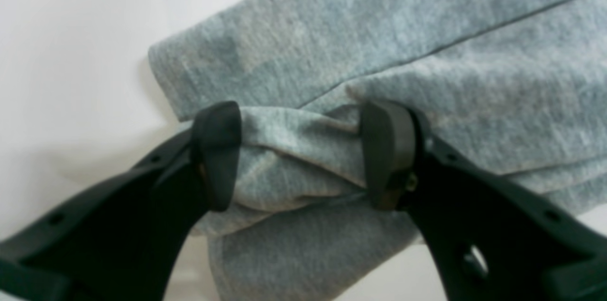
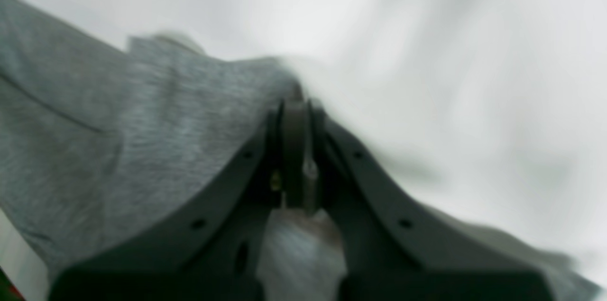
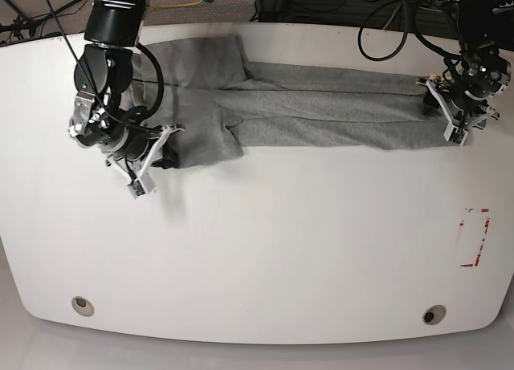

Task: Fold the T-shirt properly
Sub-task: 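Press the folded edge flat with both grippers and release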

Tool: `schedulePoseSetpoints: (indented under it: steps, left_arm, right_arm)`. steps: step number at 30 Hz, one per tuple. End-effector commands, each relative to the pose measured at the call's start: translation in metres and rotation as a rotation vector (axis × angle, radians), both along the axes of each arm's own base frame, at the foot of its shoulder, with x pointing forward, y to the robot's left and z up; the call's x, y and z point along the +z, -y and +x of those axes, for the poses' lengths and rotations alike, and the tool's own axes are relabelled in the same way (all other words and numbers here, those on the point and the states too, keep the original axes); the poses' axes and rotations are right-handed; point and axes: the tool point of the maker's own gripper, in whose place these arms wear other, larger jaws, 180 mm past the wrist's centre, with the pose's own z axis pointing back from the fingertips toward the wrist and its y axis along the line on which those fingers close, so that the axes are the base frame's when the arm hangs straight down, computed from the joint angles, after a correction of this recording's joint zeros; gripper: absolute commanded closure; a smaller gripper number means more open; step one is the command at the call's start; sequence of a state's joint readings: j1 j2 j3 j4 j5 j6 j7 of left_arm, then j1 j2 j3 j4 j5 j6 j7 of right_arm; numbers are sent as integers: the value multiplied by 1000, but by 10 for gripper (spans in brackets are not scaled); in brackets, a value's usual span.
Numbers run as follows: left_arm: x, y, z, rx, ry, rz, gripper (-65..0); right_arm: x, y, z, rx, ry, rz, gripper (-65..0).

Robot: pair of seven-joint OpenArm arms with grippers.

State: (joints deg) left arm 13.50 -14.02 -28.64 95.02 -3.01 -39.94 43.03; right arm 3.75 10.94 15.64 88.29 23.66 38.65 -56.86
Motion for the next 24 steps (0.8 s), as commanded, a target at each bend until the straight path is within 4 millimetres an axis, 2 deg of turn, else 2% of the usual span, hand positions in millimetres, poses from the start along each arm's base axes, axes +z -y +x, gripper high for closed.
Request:
schedulePoseSetpoints:
  steps: [1, 4, 7, 9, 15, 17, 19, 20, 22, 24]
  left_arm:
    - [10, -3, 7, -10, 34, 13, -367]
    - [8, -3, 6, -8, 27, 10, -367]
    - [-1, -4, 3, 2, 2, -5, -367]
    - [-8, -5, -1, 11, -17, -16, -367]
    - [-9, -6, -1, 17, -16, -23, -367]
    - [-5, -7, 0, 21, -4, -26, -367]
    - [12, -9, 9, 38, 59, -49, -367]
    - [21, -11, 13, 51, 94, -66, -369]
    - [35, -18, 14, 97, 120, -108, -371]
    - [43, -25, 15, 135, 129, -136, -371]
  right_arm:
    - [37, 16, 3, -11, 98, -64, 0]
    - [52, 27, -10, -26, 117, -126, 0]
    - [56, 37, -30, -38, 107, -180, 0]
    - [51, 44, -46, -52, 80, -199, 0]
    - [31, 60, -68, -95, 5, -204, 0]
    - [22, 63, -72, -102, -27, -194, 0]
    - [13, 66, -77, -111, -57, -192, -8]
    - [9, 67, -80, -113, -73, -187, -40]
    - [0, 68, -87, -120, -107, -181, -163]
    - [0, 69, -89, -124, -102, -176, -263]
